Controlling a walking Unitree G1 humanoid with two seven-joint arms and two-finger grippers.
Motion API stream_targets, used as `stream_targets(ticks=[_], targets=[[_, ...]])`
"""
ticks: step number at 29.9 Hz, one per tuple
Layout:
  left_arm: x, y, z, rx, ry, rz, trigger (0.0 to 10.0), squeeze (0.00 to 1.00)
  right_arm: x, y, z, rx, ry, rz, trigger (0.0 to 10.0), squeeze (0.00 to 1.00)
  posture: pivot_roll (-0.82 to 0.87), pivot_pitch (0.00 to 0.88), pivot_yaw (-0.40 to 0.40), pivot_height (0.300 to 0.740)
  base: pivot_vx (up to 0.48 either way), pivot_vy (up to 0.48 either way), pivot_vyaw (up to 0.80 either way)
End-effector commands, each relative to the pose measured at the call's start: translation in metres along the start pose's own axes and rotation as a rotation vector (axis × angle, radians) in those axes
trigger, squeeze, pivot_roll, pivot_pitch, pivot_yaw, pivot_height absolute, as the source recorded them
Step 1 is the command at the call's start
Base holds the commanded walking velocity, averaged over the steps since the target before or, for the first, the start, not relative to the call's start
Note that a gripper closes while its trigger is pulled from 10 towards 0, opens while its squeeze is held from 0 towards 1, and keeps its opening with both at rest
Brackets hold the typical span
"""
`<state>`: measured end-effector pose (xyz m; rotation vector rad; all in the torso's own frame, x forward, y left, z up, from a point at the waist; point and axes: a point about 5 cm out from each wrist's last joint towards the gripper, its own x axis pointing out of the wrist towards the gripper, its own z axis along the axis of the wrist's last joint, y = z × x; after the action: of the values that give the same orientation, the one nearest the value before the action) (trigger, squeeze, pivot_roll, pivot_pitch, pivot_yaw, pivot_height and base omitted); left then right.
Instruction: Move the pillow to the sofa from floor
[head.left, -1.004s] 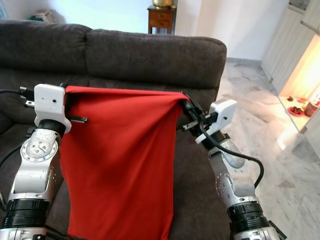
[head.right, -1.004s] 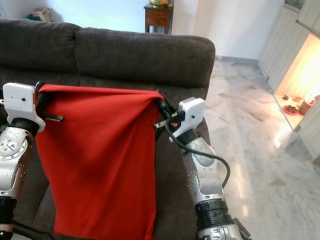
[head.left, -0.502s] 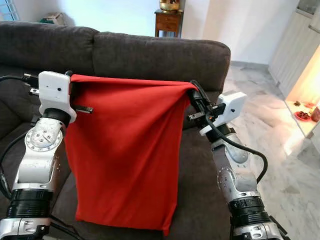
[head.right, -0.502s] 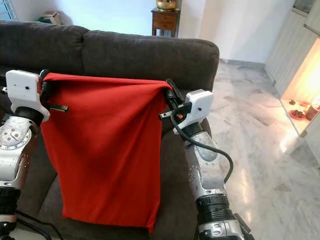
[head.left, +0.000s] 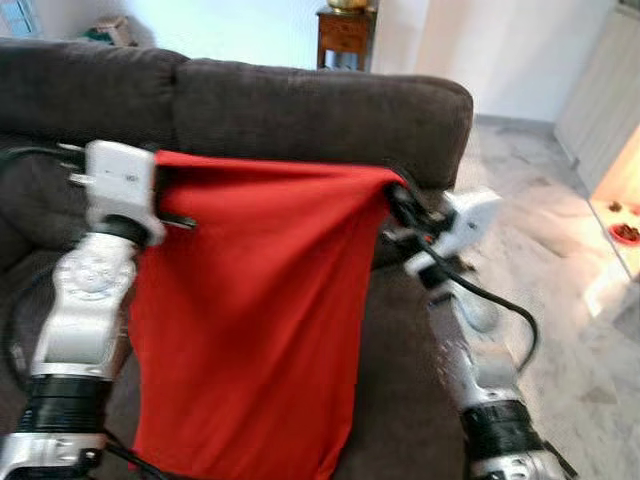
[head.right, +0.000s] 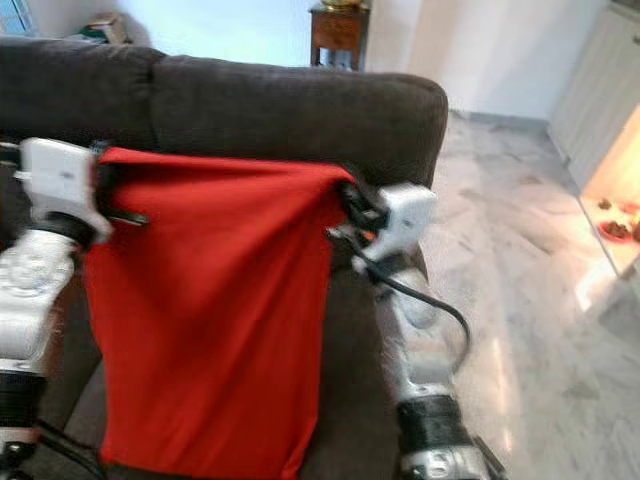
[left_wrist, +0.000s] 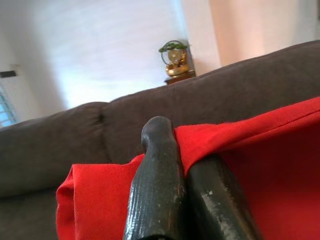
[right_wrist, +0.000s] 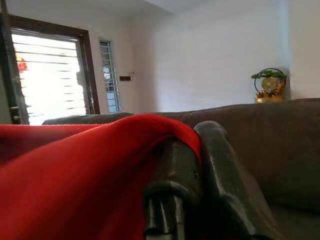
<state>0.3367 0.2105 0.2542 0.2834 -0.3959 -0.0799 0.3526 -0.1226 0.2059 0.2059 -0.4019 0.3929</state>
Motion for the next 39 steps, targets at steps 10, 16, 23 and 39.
stream_targets(ticks=[10, 16, 23, 39], targets=[[-0.051, 0.014, -0.072, -0.017, 0.305, 0.04, 10.0, 0.0, -0.045, -0.046, -0.046, 0.016, 0.191, -0.306, 10.0, 0.0, 0.12, 0.027, -0.014, 0.74, 0.0, 0.0, 0.0], [-0.068, 0.01, -0.092, -0.043, 0.376, 0.052, 10.0, 0.0, -0.061, -0.05, -0.065, 0.01, 0.281, -0.34, 10.0, 0.0, 0.12, 0.03, -0.016, 0.74, 0.0, 0.0, 0.0], [-0.071, 0.0, -0.095, -0.077, 0.374, 0.032, 10.0, 1.0, -0.071, -0.055, -0.073, 0.027, 0.313, -0.362, 10.0, 1.0, 0.12, 0.022, -0.02, 0.74, 0.0, 0.0, 0.0], [-0.09, -0.014, -0.141, -0.129, 0.548, 0.036, 10.0, 0.0, -0.115, -0.082, -0.099, 0.014, 0.462, -0.536, 10.0, 0.0, 0.11, 0.0, -0.014, 0.74, 0.0, 0.0, 0.0]])
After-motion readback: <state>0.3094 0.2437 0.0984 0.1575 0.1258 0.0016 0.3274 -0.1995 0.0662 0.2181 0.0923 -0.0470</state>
